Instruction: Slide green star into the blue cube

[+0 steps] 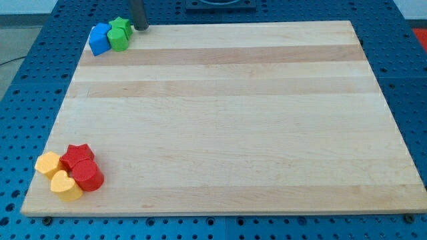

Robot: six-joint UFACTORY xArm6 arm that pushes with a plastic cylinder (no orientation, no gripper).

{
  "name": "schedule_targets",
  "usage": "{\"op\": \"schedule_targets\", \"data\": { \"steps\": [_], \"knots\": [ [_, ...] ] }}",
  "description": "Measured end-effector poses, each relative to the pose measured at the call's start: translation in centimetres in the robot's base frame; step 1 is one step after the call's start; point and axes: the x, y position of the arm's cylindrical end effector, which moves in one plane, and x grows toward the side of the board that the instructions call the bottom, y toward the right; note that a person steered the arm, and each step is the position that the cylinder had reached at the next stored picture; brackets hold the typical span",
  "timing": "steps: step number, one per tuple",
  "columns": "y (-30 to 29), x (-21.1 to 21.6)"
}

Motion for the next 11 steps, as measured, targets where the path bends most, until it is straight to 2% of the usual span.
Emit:
{"op": "schedule_targets", "data": {
  "steps": [5,8,10,11],
  "knots": [
    [0.0,0.4],
    [0.0,2.1],
    [0.8,-0.1],
    [-2.6,0.0]
  ]
}}
